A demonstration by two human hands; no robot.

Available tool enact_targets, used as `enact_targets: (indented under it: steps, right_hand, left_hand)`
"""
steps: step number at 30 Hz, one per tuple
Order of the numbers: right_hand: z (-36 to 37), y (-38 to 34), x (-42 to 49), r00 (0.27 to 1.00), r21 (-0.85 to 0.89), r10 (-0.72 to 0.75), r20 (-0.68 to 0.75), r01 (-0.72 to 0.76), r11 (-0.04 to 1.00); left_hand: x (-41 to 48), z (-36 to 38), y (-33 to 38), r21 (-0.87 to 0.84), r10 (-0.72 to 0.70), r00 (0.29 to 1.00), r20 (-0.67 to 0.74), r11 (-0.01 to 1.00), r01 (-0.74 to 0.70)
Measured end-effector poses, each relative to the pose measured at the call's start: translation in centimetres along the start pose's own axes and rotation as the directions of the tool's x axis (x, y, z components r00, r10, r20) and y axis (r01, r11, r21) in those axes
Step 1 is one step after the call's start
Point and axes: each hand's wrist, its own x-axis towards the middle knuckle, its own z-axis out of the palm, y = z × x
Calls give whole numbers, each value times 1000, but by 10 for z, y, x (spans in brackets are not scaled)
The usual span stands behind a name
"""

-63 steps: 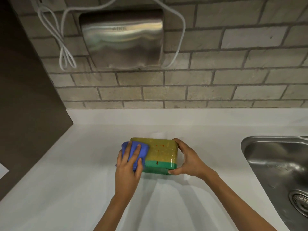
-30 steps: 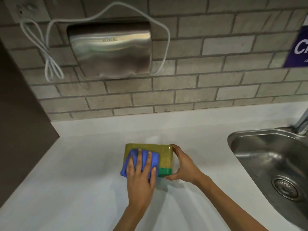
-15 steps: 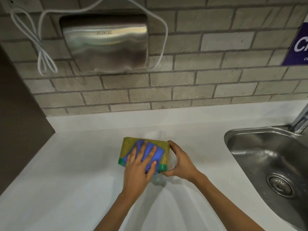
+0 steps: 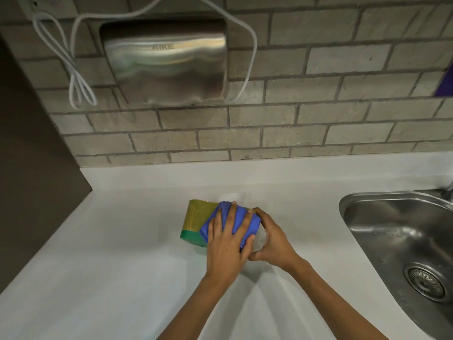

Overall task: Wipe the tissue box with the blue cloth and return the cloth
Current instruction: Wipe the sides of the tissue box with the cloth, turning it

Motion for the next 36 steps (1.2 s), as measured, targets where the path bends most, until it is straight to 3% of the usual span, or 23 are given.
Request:
enact_targets:
  steps: [4,9,15,19,24,28,36]
  right_hand:
    - [0,1,1,1000,0,-5,15,5,1000]
    - [1,1,-1,1000,-9,-7,10,7,1000]
    - [0,-1,0,1000,-20,-1,-2,1,1000]
    - [0,-1,-3,1000,3,-5,-15,5,1000]
    - [1,1,-4,1000,-13,1,-4,-2,1000]
    - [2,1,-5,1000,-22,0,0,0,1000]
    - [16,-1,-12,995,-177,-92,-37,85,981]
  left_hand:
    - [2,-2,-36,-119,-177,979,-101,979,165]
    - [-3,0,-58,-306,-427,881,-203,882,358]
    - [-6,6,4,-43,-92,982,-162,995,86]
    - [3,9,3,-17,-36,989,-143,999,34]
    - [14,1,-36,-141,-341,927,-157,937,321]
    - [21,-10,-62,-389,-574,812,-105,776,497]
    - [6,-11,-67,-522,-739,671,52,553,649]
